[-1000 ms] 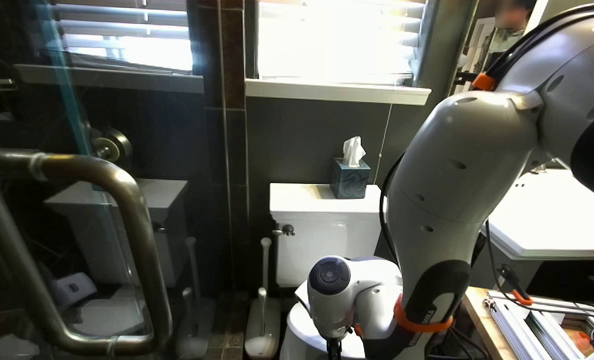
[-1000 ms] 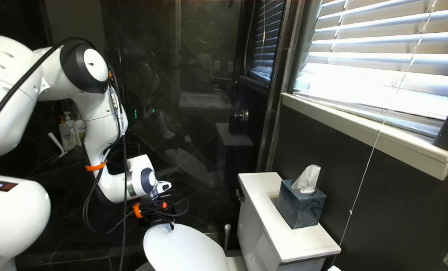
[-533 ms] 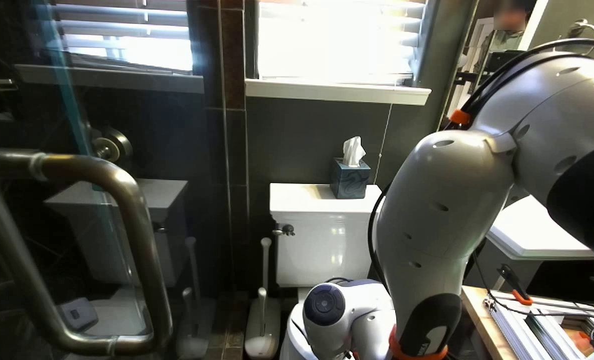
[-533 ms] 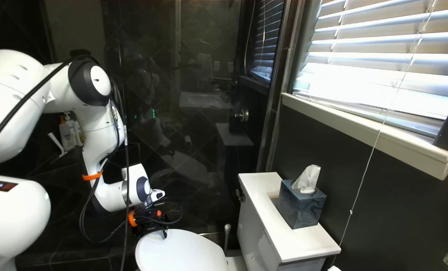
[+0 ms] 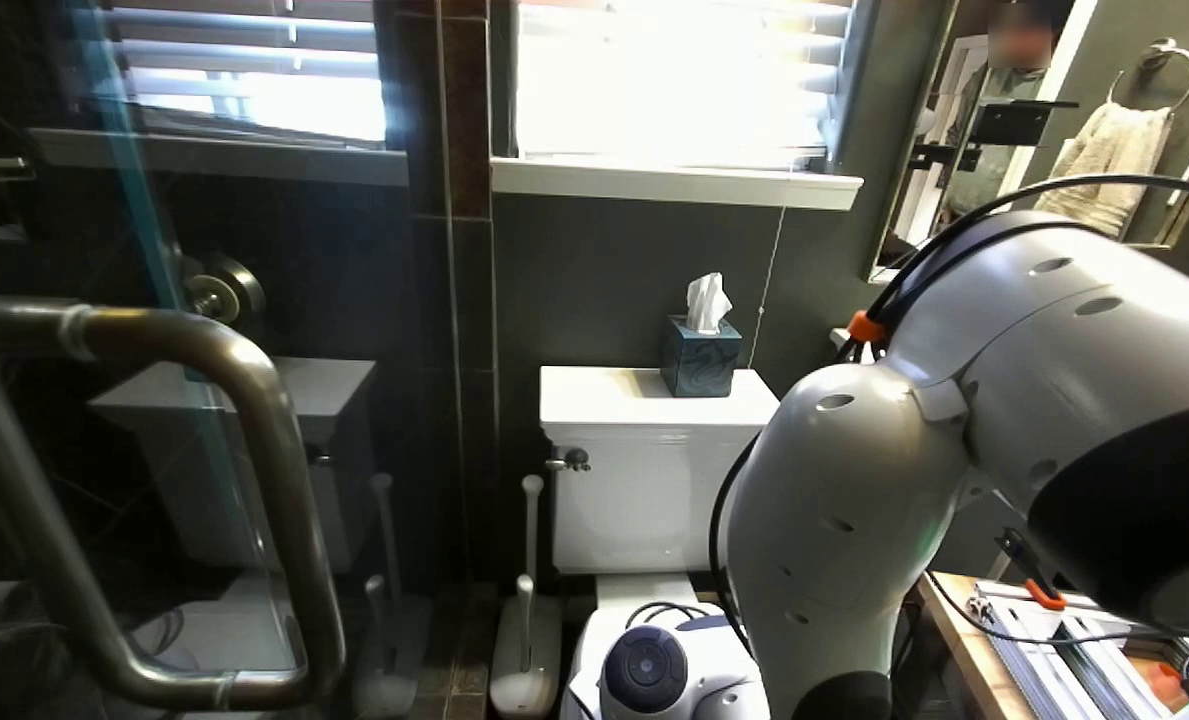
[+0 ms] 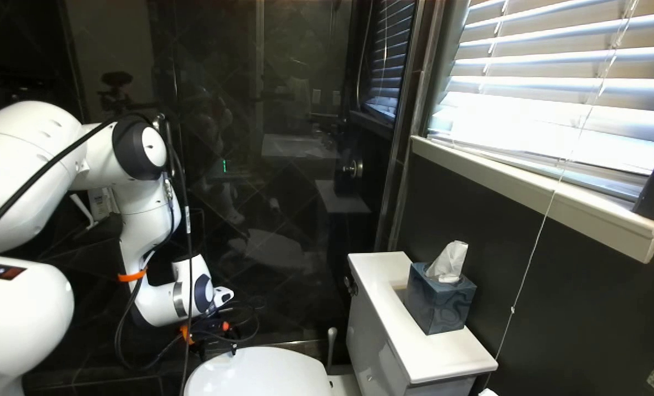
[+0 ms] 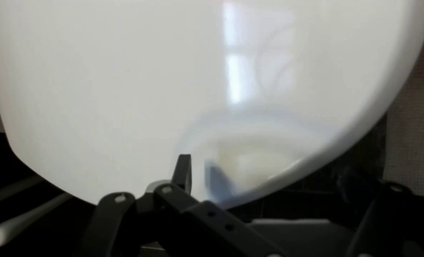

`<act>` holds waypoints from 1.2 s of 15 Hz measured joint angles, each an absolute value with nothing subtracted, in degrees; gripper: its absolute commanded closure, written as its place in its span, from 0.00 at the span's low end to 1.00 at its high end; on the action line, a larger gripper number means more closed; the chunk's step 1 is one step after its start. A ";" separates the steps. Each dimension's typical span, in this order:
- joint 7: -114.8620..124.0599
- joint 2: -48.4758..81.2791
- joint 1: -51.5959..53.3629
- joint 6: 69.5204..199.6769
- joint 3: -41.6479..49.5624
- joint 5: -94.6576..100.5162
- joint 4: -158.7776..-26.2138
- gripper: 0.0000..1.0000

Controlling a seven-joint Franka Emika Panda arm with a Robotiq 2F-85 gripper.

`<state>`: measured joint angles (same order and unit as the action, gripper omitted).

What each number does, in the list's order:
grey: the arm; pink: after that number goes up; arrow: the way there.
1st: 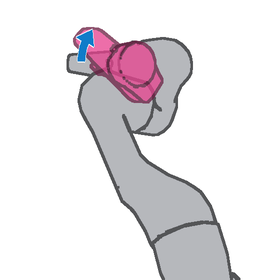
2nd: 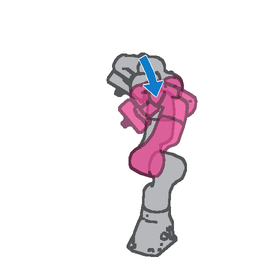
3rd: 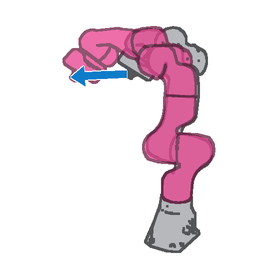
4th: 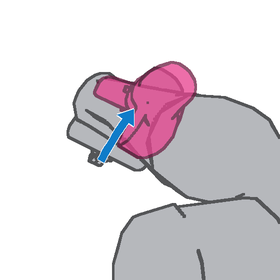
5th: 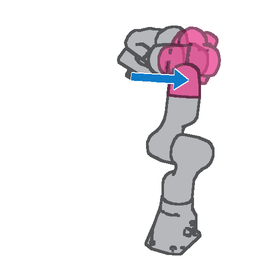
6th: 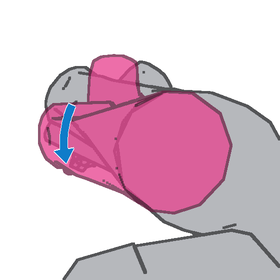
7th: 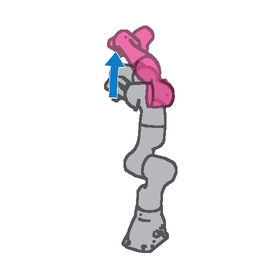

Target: Close the toilet lid

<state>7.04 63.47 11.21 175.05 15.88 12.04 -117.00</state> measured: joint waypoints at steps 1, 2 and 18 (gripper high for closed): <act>7.00 64.48 11.20 175.35 15.73 11.46 -115.84 0.00; 6.95 65.30 11.10 175.37 15.74 10.98 -114.75 0.00; -8.98 43.43 -17.63 165.59 6.29 8.70 -125.65 0.00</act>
